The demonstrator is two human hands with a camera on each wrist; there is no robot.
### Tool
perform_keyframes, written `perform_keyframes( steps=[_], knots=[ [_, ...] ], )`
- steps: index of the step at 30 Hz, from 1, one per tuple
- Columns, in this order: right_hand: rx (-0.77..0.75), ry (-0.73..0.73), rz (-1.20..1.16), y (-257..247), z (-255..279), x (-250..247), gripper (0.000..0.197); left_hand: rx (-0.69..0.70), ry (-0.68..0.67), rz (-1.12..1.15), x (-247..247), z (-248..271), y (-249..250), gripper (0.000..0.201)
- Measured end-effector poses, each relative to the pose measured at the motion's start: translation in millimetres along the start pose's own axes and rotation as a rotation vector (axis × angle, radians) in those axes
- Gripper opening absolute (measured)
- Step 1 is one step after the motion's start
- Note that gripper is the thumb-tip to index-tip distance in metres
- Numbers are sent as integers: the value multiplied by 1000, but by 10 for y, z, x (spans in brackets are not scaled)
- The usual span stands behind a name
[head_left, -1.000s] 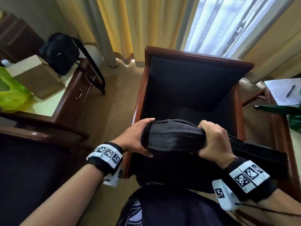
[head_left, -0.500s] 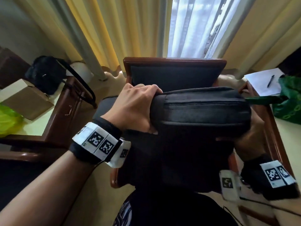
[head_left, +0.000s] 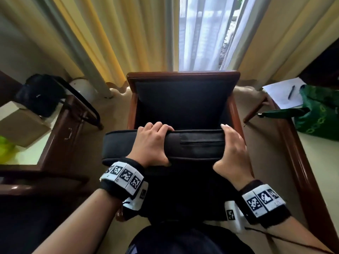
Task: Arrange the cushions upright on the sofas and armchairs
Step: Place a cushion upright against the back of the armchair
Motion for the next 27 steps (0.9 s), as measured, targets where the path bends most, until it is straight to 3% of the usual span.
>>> perform_keyframes(
  steps=[3, 5, 7, 10, 13, 16, 18, 20, 23, 27],
  knots=[
    [-267, -137, 283, -540, -37, 106, 103, 5, 26, 11, 76, 76, 37, 97],
    [-322, -298, 361, -817, -48, 253, 106, -38, 46, 26, 102, 152, 41, 97],
    [-331, -340, 438, -965, -46, 346, 103, -186, 61, 16, 78, 278, -80, 103],
    [-306, -202, 411, -946, -57, 336, 77, -348, 72, -8, -52, 528, -443, 124],
    [-279, -104, 331, -772, -12, 305, 64, -306, 81, 77, -230, 721, -749, 131],
    [-293, -31, 269, -602, 84, 268, 62, -116, 149, 444, -268, 866, -982, 121],
    [-288, 20, 231, -510, 138, 233, 60, -171, 141, 757, -173, 986, -1119, 126],
    [-267, 54, 203, -424, 172, 196, 59, -239, 121, 898, -38, 1060, -1150, 131],
    [-206, 75, 157, -273, 180, 121, 59, -236, 192, 864, 11, 1023, -1008, 110],
    [-145, 79, 66, -109, 43, -105, 58, -96, 239, 761, -227, 703, -705, 86]
  ],
)
Point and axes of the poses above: each hand's wrist, its own z-axis away from the middle knuckle, its own x-axis out of the palm, y = z × x, the point moved 5 cm from there along -z, towards the middle knuckle, and after that the axes turned 15 degrees about z, right-handed, at the moved point
